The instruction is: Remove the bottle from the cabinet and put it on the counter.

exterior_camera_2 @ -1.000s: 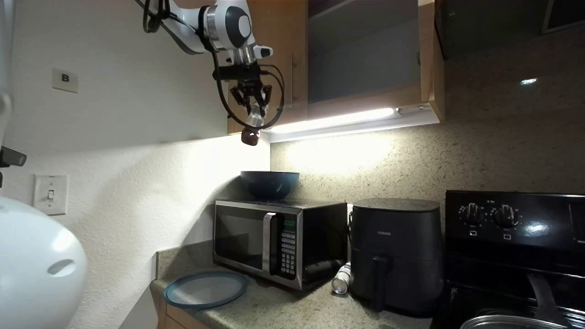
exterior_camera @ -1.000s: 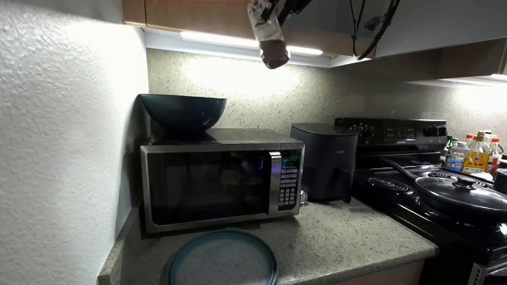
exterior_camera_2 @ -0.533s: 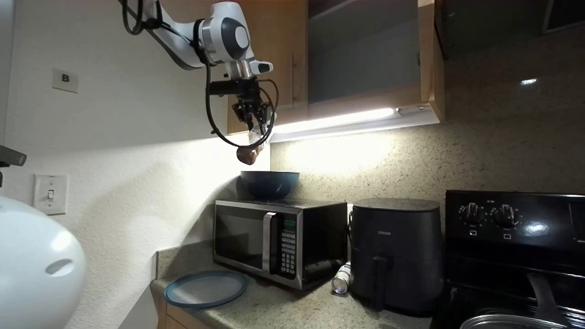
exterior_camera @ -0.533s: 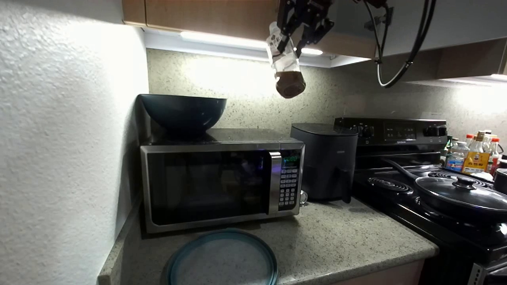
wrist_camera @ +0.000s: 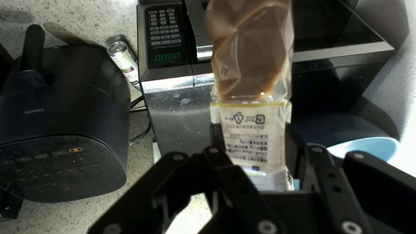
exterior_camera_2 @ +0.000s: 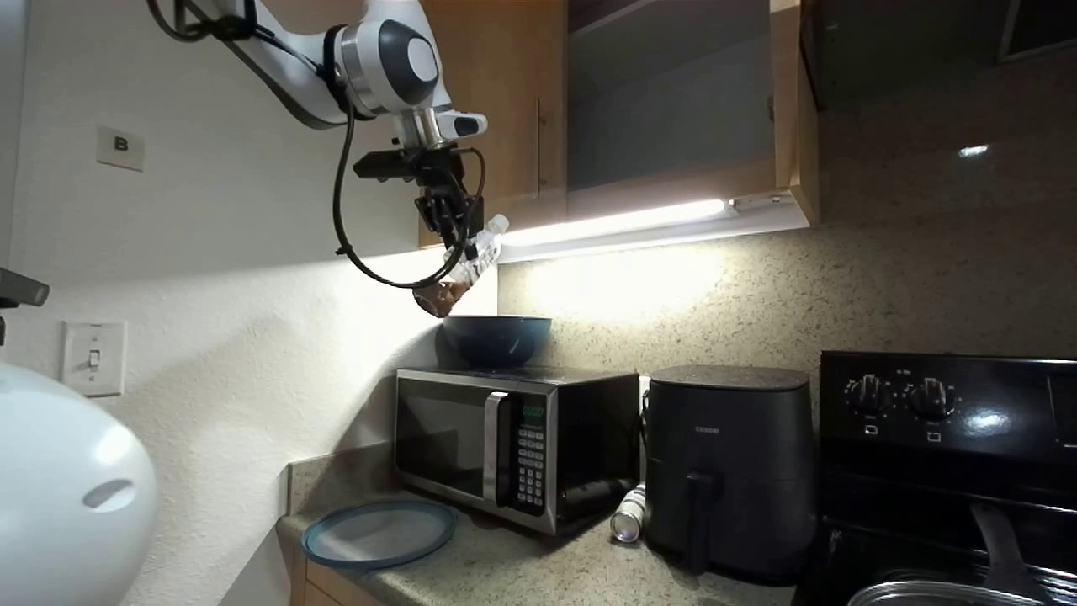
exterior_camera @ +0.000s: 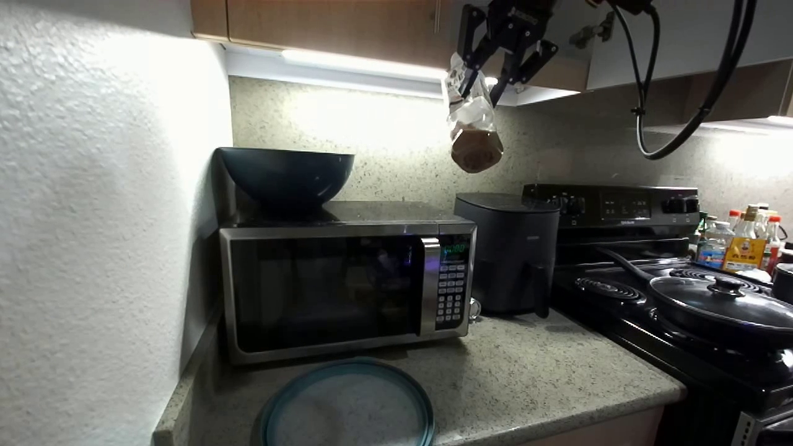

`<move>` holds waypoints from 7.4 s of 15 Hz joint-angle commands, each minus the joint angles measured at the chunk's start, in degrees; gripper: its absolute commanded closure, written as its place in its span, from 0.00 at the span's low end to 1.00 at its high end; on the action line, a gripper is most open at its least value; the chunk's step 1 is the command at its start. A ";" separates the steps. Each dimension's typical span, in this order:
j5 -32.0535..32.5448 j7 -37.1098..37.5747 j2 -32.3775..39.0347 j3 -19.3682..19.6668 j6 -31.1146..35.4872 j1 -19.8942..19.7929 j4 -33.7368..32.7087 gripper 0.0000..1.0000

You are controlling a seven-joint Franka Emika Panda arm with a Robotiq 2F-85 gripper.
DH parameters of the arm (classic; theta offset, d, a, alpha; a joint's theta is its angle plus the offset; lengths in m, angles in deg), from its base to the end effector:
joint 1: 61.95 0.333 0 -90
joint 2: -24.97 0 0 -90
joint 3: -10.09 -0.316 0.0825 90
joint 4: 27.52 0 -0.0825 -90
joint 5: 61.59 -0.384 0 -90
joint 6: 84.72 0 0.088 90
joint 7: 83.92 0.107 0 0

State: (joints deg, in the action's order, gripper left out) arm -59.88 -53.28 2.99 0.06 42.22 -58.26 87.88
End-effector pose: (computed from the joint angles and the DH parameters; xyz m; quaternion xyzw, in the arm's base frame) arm 0.4636 0.1288 0.6725 -0.9481 0.1324 -0.2818 0.0641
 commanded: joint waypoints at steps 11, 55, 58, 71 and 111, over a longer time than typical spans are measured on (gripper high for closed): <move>-1.12 11.19 -11.44 -2.38 -0.07 -2.60 15.10 0.80; 48.25 69.16 -0.70 -4.96 -9.83 -12.26 24.44 0.55; 51.14 73.19 1.84 -6.86 -13.50 -12.96 23.38 0.80; 60.96 81.80 16.09 0.12 -23.40 -2.27 19.13 0.55; 67.16 97.36 48.64 5.49 -29.38 4.51 -3.05 0.29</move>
State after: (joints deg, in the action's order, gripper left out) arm 6.87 44.33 50.87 5.37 13.39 -54.06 85.88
